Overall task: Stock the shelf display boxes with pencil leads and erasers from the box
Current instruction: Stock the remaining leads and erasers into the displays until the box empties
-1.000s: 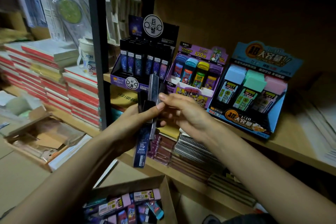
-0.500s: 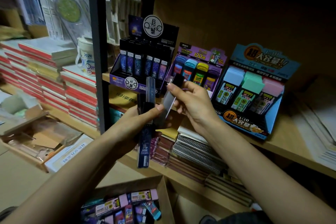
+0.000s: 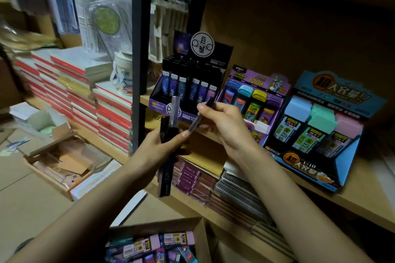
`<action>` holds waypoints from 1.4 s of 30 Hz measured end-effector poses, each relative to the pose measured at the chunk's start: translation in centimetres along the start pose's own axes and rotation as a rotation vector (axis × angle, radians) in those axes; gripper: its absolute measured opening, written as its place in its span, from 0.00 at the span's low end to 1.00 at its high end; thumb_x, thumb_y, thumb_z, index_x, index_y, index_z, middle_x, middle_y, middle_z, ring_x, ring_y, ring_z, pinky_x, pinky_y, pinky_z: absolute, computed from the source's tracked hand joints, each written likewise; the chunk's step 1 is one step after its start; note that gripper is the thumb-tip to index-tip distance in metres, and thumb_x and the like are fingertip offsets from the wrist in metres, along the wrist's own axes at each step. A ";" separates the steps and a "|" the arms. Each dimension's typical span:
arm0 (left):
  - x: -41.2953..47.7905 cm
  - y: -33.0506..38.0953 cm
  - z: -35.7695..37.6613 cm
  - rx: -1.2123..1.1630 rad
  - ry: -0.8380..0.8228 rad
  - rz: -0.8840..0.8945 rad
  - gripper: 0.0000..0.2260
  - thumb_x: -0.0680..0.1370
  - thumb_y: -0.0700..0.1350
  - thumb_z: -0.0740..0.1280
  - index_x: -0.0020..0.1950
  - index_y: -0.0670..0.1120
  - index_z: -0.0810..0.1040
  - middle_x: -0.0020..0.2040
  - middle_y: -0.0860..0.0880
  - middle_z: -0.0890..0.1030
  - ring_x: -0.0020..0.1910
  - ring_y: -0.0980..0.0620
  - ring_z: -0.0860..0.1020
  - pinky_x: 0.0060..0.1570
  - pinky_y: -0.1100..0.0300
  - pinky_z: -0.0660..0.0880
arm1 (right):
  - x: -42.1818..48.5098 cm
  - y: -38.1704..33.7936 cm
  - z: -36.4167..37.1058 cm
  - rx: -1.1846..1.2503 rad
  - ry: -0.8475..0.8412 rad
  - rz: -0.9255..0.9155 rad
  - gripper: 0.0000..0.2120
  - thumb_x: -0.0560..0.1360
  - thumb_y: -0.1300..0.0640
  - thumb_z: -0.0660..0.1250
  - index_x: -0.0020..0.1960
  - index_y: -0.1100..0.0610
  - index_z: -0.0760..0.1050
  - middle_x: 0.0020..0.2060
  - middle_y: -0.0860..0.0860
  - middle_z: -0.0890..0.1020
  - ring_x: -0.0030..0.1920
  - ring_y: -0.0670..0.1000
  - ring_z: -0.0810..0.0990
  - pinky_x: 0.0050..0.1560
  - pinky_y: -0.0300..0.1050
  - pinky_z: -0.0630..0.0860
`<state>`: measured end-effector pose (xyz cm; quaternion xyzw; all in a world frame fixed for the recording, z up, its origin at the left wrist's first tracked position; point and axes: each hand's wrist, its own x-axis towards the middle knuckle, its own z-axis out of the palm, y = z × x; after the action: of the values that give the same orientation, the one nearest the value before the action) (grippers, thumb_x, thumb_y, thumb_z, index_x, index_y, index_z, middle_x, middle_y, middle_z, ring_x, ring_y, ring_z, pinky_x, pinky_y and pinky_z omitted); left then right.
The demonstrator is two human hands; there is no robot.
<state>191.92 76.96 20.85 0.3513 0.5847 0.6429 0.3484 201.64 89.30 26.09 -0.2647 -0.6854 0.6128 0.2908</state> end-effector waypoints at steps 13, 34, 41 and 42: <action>1.4 -0.3 -6.8 -0.149 0.191 -0.085 0.16 0.68 0.58 0.71 0.42 0.46 0.79 0.24 0.53 0.75 0.22 0.57 0.74 0.21 0.66 0.69 | 9.8 -2.6 0.5 -0.374 0.331 -0.290 0.09 0.72 0.61 0.71 0.52 0.56 0.80 0.45 0.50 0.83 0.49 0.51 0.81 0.56 0.53 0.77; 1.8 -1.3 -7.5 -0.291 0.200 -0.116 0.17 0.67 0.54 0.70 0.49 0.44 0.78 0.31 0.49 0.81 0.23 0.56 0.75 0.23 0.67 0.71 | 12.6 -1.4 0.4 -0.653 0.207 -0.266 0.13 0.71 0.60 0.73 0.55 0.56 0.79 0.45 0.53 0.82 0.50 0.54 0.80 0.53 0.53 0.78; 1.1 -0.7 -7.0 -0.273 0.094 -0.067 0.22 0.65 0.55 0.70 0.53 0.42 0.78 0.32 0.47 0.80 0.25 0.54 0.74 0.25 0.65 0.73 | 12.9 -1.0 1.3 -0.777 0.282 -0.299 0.06 0.72 0.59 0.72 0.44 0.57 0.75 0.37 0.52 0.80 0.41 0.50 0.79 0.40 0.38 0.74; 1.0 -0.7 -6.8 -0.264 0.096 -0.066 0.22 0.66 0.55 0.70 0.52 0.42 0.78 0.31 0.47 0.79 0.25 0.54 0.73 0.25 0.65 0.72 | 12.8 -1.2 1.4 -0.841 0.267 -0.286 0.06 0.72 0.58 0.72 0.44 0.59 0.76 0.38 0.54 0.80 0.41 0.52 0.80 0.42 0.41 0.76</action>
<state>185.54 74.44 19.74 0.2517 0.5221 0.7187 0.3842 191.77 97.44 28.14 -0.3390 -0.8607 0.1956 0.3256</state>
